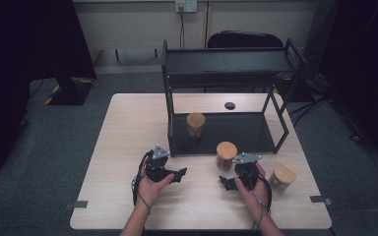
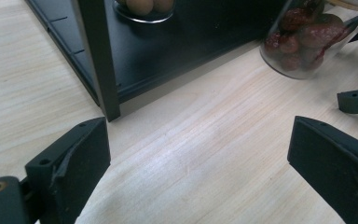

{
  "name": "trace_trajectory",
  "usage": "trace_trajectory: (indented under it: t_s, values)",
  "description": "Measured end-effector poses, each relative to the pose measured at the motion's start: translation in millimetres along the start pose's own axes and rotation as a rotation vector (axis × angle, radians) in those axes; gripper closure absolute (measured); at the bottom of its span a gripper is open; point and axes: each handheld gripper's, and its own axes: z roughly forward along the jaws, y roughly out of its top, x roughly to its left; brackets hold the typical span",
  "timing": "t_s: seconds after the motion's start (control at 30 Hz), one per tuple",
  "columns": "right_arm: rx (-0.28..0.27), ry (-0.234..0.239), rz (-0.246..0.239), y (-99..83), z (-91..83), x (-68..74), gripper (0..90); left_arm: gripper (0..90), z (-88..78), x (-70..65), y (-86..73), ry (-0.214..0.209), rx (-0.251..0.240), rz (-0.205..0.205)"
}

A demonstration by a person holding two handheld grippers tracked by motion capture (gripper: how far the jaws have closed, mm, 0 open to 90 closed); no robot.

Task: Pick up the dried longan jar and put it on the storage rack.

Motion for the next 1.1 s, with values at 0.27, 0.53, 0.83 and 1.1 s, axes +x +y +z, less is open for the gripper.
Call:
trace_trajectory:
  t_s: [0.27,0.53,0.83,1.1]
  values:
    - [0.0,0.0,0.0,0.0,0.0,0.0,0.0,5.6,-5.5,4.0,-4.4,0.005,-0.004,-0.006]
    - [0.0,0.0,0.0,0.0,0.0,0.0,0.0,5.6,-10.8,8.5,-9.4,0.014,-0.001,-0.008]
    - [0.0,0.0,0.0,0.0,0.0,0.0,0.0,5.6,-13.1,9.7,-14.1,0.015,-0.003,-0.018]
    - [0.0,0.0,0.0,0.0,0.0,0.0,0.0,5.5,-18.1,13.5,-18.0,0.027,-0.005,-0.025]
